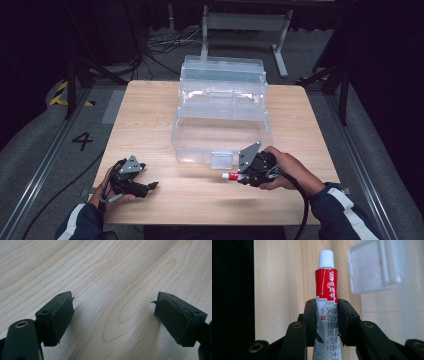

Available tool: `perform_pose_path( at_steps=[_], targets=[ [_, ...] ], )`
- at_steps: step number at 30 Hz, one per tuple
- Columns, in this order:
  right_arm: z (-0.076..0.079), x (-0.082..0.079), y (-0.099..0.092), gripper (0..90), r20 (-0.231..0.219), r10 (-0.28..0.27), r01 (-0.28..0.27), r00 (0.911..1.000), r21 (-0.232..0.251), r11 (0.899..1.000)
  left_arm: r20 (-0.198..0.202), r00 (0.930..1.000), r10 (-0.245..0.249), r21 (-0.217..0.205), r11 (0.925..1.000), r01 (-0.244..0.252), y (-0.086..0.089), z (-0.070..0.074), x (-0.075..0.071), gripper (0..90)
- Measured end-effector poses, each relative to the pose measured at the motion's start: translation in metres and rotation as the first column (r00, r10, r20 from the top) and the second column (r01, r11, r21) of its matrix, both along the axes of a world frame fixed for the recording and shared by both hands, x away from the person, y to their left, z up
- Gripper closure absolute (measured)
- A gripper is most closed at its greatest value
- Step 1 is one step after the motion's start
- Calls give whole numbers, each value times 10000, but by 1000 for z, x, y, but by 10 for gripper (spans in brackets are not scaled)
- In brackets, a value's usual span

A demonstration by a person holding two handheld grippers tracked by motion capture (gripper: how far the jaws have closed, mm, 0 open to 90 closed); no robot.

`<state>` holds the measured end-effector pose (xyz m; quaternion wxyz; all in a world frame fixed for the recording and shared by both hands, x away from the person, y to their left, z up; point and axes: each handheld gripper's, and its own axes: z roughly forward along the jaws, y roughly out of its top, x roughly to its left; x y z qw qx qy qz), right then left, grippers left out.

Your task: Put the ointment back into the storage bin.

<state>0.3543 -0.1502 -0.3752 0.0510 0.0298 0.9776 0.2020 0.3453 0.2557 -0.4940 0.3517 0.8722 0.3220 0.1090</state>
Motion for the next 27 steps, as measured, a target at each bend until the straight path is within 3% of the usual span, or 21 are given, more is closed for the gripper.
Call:
perform_pose_path(
  at_steps=[11,19,27],
  targets=[
    [34,6,-4,710,651,-118,123,9978,-59,9999,11,10000,35,2,10000,-35,0,0,0,161],
    [47,19,-2,709,947,-166,176,9954,-102,9998,17,10000,56,4,10000,-56,0,0,0,160],
    [51,34,4,709,933,-180,196,9955,-170,9997,14,10000,57,1,10000,-57,0,0,0,160]
  ],
)
